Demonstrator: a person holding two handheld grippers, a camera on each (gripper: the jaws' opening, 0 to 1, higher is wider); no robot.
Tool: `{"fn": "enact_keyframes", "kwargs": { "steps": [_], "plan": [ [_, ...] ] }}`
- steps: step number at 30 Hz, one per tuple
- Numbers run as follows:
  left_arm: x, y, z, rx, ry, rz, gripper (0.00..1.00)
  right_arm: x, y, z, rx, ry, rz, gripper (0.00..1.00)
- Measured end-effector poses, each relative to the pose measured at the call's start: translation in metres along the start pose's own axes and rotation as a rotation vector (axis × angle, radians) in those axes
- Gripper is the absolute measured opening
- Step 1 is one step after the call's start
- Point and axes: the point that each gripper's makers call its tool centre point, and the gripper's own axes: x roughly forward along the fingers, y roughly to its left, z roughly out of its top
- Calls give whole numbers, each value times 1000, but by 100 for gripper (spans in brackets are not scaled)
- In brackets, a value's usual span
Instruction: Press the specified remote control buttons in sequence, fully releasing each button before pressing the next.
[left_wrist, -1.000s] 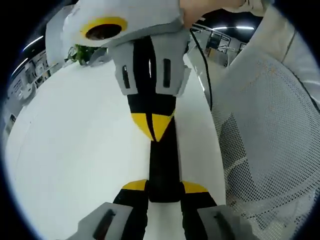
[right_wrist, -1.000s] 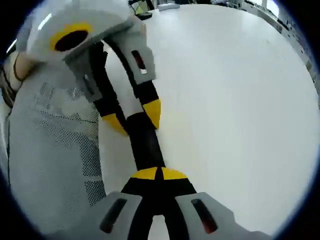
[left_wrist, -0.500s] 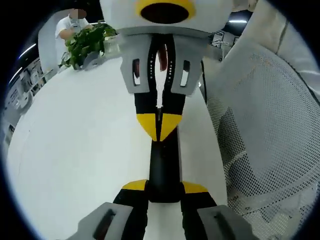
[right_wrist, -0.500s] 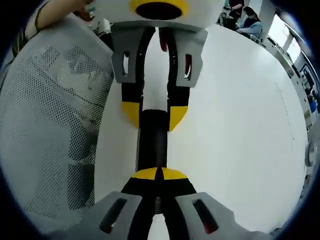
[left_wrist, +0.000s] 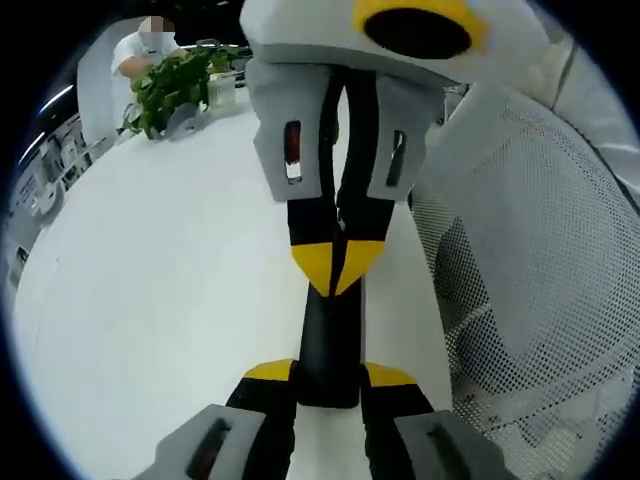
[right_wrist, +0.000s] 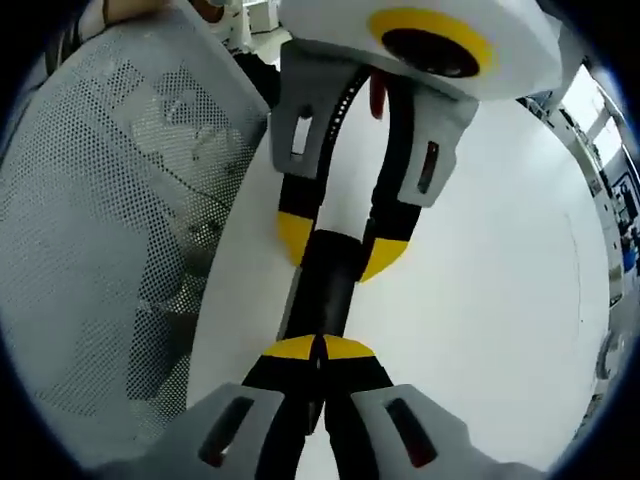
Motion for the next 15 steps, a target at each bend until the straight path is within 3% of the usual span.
{"fn": "enact_keyframes", "kwargs": {
  "steps": [3,4,5,8,10,15],
  "plan": [
    [0,0,0,1,0,-2,25,1,2,1,-187,52,-25,0],
    [0,0,0,1,0,-2,25,1,3,2,-267,62,-33,0],
    [0,0,0,2,1,-2,25,1,4,3,-403,82,-49,0],
    [0,0,0,3,3,-3,25,2,7,2,-592,142,-84,0],
    [0,0,0,3,4,-3,25,3,7,1,-634,170,-88,0],
    [0,0,0,2,5,-3,25,2,5,1,-580,159,-72,0]
  ]
}}
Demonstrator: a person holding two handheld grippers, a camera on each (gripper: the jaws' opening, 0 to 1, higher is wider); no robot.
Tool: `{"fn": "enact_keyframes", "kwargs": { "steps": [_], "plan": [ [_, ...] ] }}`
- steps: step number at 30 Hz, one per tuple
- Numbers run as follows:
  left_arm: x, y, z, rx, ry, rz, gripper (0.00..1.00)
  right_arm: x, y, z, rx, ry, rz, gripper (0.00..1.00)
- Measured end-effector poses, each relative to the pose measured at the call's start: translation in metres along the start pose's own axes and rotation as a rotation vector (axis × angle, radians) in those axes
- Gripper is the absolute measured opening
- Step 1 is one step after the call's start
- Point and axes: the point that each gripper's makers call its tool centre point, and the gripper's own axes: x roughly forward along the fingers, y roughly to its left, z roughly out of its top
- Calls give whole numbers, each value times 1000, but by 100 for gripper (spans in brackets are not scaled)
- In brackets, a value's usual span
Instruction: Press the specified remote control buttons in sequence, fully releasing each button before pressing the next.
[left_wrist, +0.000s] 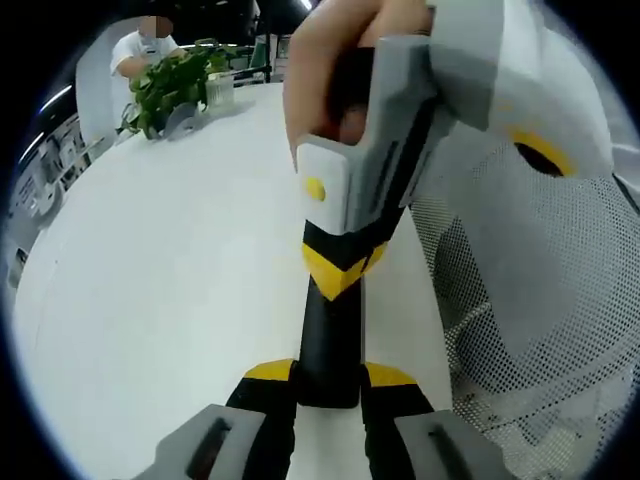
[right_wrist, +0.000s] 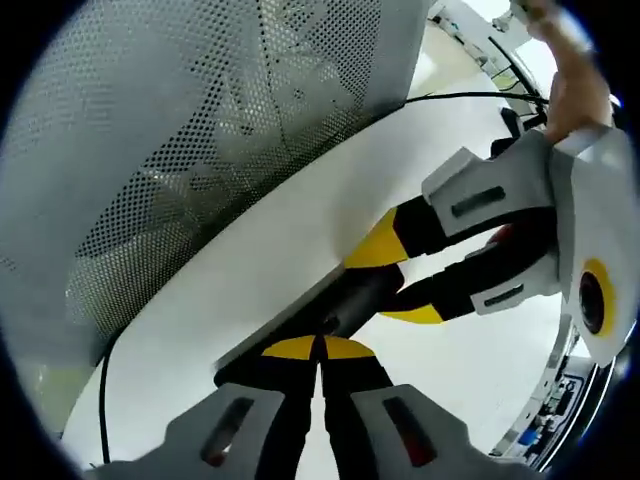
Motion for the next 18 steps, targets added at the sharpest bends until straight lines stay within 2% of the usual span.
{"fn": "enact_keyframes", "kwargs": {
  "steps": [1,4,6,8,14,18],
  "plan": [
    [0,0,0,0,0,0,25,0,0,0,62,-11,2,0],
    [0,0,0,0,-1,0,25,-1,-4,0,406,-93,18,0],
    [0,0,0,1,0,0,25,-2,-5,-1,578,-153,27,0],
    [0,0,0,0,0,0,25,-2,-5,-2,666,-183,25,0],
    [0,0,0,0,0,0,25,-2,-5,-1,640,-177,33,0],
    [0,-1,0,0,-1,0,25,-1,-6,0,675,-184,47,0]
  ]
}}
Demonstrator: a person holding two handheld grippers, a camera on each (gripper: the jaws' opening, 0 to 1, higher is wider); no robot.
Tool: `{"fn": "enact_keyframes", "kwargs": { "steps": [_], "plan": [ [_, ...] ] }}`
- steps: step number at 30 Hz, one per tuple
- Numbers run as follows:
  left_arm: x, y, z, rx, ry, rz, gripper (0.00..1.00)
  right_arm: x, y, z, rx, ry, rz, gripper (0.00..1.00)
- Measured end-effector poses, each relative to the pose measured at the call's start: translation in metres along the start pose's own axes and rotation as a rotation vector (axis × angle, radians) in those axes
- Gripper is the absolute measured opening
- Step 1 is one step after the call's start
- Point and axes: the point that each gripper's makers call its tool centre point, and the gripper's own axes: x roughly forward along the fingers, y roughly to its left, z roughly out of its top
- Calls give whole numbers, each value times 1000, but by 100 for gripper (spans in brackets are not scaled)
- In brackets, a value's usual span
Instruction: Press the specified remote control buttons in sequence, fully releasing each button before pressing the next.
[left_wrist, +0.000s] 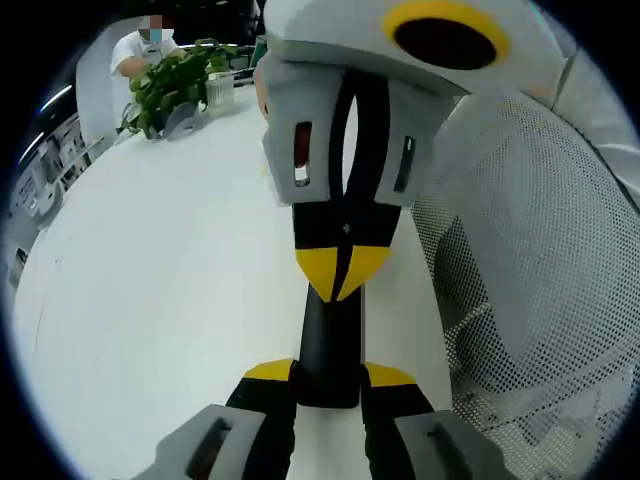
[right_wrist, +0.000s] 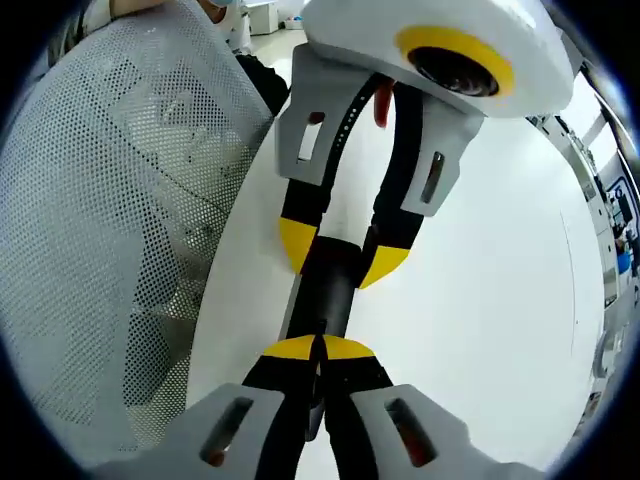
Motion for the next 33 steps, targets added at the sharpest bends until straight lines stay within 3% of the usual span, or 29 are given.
{"fn": "enact_keyframes", "kwargs": {
  "steps": [8,14,21,23,25,30,33],
  "plan": [
    [0,0,0,-1,-1,0,25,2,1,1,-63,29,0,0],
    [0,0,0,0,1,0,25,2,3,2,-279,94,-18,0],
    [0,1,0,1,2,-1,25,4,6,1,-674,210,-38,0],
    [0,1,0,2,2,0,25,5,6,0,-696,226,-42,0],
    [0,1,0,2,3,0,25,4,5,1,-665,220,-42,0],
    [0,0,0,1,5,0,25,3,3,1,-395,147,-51,0],
    [0,0,0,3,5,0,25,3,0,1,-189,93,-59,0]
  ]
}}
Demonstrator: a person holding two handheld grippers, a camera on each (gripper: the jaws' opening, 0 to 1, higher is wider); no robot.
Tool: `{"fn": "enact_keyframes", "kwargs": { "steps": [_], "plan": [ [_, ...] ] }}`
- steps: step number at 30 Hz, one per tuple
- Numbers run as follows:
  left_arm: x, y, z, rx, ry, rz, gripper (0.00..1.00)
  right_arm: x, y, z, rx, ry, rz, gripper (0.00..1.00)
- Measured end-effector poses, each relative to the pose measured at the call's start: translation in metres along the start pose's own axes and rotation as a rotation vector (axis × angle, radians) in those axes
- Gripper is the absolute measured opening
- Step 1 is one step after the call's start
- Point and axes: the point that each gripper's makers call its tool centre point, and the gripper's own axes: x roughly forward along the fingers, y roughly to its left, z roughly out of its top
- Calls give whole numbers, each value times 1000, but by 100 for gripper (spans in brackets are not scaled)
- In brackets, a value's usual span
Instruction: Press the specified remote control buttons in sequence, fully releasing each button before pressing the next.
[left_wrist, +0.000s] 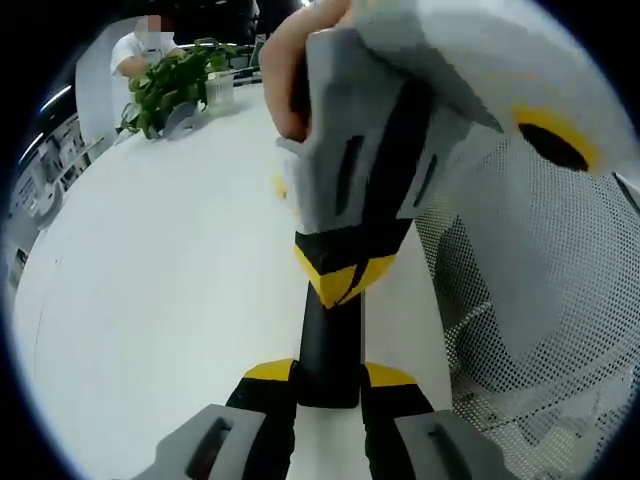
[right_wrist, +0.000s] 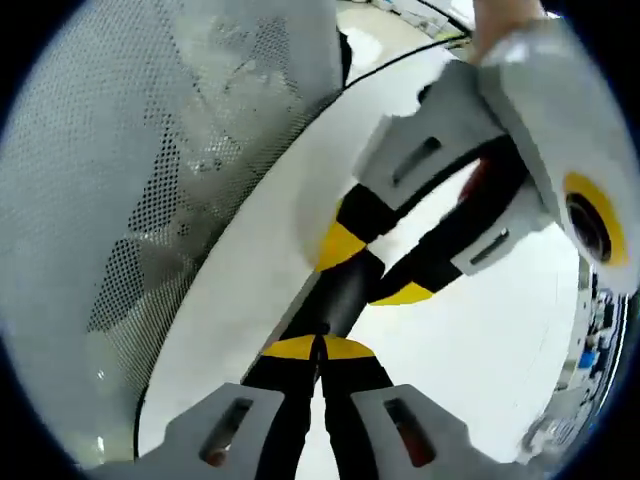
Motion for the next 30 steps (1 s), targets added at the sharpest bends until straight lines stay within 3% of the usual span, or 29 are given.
{"fn": "enact_keyframes", "kwargs": {
  "steps": [8,16,17,21,24,30],
  "plan": [
    [0,0,0,-2,-2,0,25,-1,-3,0,372,-119,46,0],
    [0,0,0,-4,-4,-1,25,0,-5,4,446,-148,86,0],
    [0,0,0,-5,-5,-1,25,0,-5,5,439,-146,85,0],
    [0,0,0,-5,-6,-1,25,0,-3,6,259,-106,59,0],
    [0,0,0,-5,-5,-1,25,1,-1,7,29,-51,37,0],
    [0,0,0,-3,-4,0,25,3,1,8,-186,56,30,0]
  ]
}}
